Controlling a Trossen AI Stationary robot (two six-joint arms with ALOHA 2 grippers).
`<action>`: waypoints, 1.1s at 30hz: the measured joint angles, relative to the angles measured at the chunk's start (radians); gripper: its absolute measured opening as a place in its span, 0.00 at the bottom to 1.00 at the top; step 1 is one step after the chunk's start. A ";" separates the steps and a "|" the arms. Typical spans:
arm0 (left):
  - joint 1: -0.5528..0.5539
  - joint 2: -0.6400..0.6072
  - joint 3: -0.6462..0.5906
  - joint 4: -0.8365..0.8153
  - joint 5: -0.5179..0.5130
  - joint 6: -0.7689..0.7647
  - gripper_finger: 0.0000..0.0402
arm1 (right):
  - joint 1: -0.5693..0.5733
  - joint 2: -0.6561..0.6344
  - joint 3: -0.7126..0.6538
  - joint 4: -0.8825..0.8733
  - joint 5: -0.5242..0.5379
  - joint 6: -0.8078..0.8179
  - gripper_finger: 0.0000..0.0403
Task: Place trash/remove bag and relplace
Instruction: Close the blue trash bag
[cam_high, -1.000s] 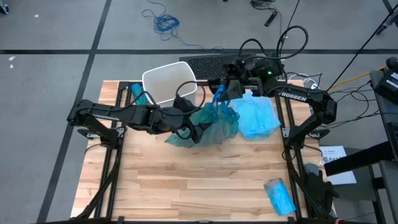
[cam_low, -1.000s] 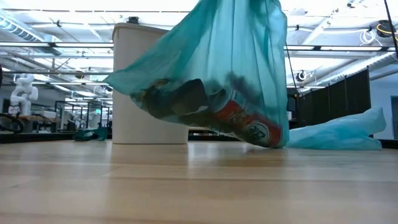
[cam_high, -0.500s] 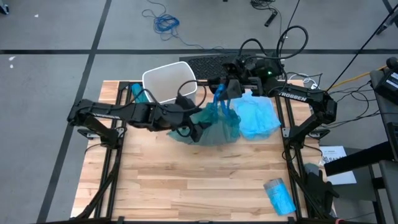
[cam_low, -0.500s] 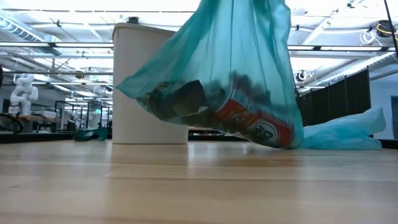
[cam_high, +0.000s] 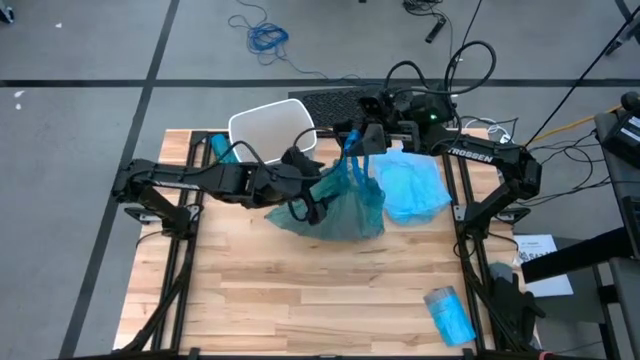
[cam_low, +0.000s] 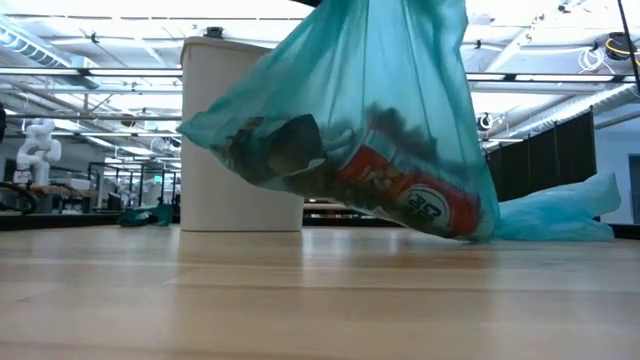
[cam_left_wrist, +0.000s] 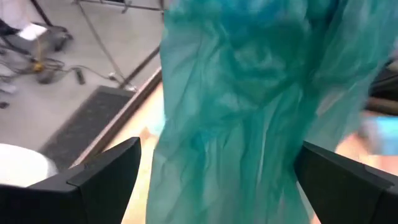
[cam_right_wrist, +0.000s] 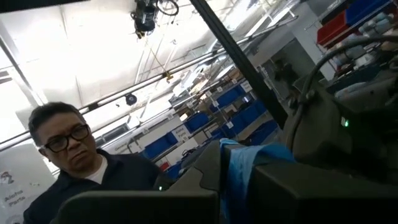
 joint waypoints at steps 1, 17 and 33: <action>0.000 0.000 0.000 0.002 -0.007 0.006 1.00 | 0.001 0.000 0.000 0.000 0.006 0.000 0.00; 0.021 0.134 0.000 0.158 0.027 0.049 0.23 | 0.004 0.000 0.000 -0.026 0.022 -0.029 0.00; 0.053 0.213 0.003 0.201 0.176 -0.077 0.00 | 0.004 0.002 -0.004 -0.003 0.008 -0.027 0.00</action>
